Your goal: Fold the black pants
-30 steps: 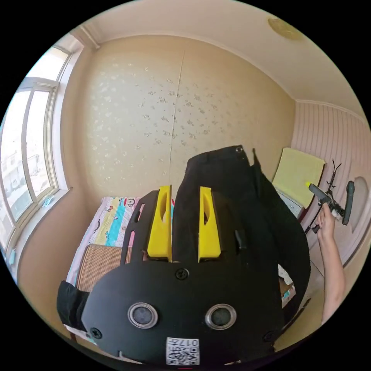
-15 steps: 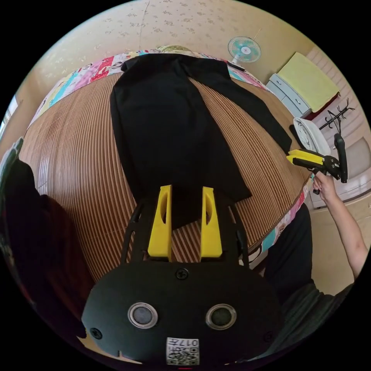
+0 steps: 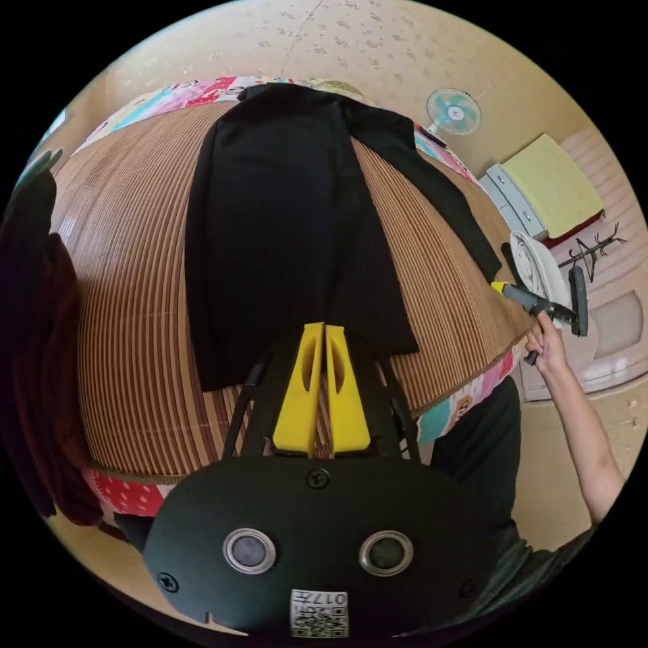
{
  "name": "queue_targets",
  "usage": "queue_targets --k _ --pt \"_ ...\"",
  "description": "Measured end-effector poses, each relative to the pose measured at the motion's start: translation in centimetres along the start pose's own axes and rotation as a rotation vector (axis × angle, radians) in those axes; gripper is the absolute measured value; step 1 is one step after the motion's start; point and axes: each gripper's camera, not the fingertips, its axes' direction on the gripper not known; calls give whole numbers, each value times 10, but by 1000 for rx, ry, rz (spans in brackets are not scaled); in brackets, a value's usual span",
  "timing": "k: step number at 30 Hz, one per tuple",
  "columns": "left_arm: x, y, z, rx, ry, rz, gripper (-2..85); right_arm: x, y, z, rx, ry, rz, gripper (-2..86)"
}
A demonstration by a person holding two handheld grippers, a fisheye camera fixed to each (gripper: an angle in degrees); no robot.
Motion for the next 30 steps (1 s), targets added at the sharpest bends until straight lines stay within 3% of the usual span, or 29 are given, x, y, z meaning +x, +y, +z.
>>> queue_targets --k 7,13,19,25,30 --pt "20 107 -44 -128 253 -27 -10 49 -14 -37 5 192 -178 166" --pt "15 174 -90 47 259 -34 -7 78 -30 -15 -141 178 -232 164" --pt "-4 196 -142 217 275 -90 2 111 -12 -46 -109 76 -107 64" --pt "-10 178 -180 253 255 -11 75 81 110 -105 -186 -45 -381 14" --pt "-13 125 -186 260 152 58 108 78 212 -139 -105 -105 -357 4"
